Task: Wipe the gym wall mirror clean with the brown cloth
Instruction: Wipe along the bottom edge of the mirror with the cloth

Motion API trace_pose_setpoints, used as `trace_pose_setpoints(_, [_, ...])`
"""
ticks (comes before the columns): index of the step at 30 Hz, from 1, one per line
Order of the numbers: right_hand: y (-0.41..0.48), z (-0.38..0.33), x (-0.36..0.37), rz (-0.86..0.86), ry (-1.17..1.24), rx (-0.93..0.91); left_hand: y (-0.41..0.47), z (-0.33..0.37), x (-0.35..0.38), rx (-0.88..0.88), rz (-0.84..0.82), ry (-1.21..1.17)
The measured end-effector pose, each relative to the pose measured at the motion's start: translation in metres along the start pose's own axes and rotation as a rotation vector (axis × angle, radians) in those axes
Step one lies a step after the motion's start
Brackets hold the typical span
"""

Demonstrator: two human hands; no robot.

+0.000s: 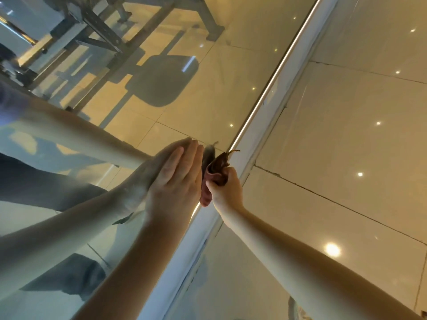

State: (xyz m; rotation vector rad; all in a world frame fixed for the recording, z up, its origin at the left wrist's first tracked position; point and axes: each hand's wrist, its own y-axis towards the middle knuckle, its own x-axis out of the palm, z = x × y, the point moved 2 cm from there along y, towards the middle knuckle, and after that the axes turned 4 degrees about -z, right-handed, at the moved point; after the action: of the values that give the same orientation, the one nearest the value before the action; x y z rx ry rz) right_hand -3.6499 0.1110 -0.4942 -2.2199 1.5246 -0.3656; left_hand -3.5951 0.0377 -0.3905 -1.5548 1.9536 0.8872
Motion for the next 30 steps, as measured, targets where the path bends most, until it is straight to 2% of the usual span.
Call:
trace_pose_setpoints(7, [0.026,-0.012,-0.013,0.039,0.015,-0.007,0.014,0.004,0.004,0.003,-0.008,0.047])
trace_pose_setpoints(14, [0.042,-0.021,-0.020,0.097,0.030,0.028,0.032,0.013,0.013,0.012,-0.098,0.102])
trace_pose_setpoints(25, [0.084,-0.035,-0.040,0.146,0.089,-0.024,0.075,0.019,0.022,0.003,-0.106,-0.007])
trace_pose_setpoints(30, [0.108,-0.045,-0.054,0.159,0.080,-0.053,0.102,0.024,0.029,0.027,-0.118,0.015])
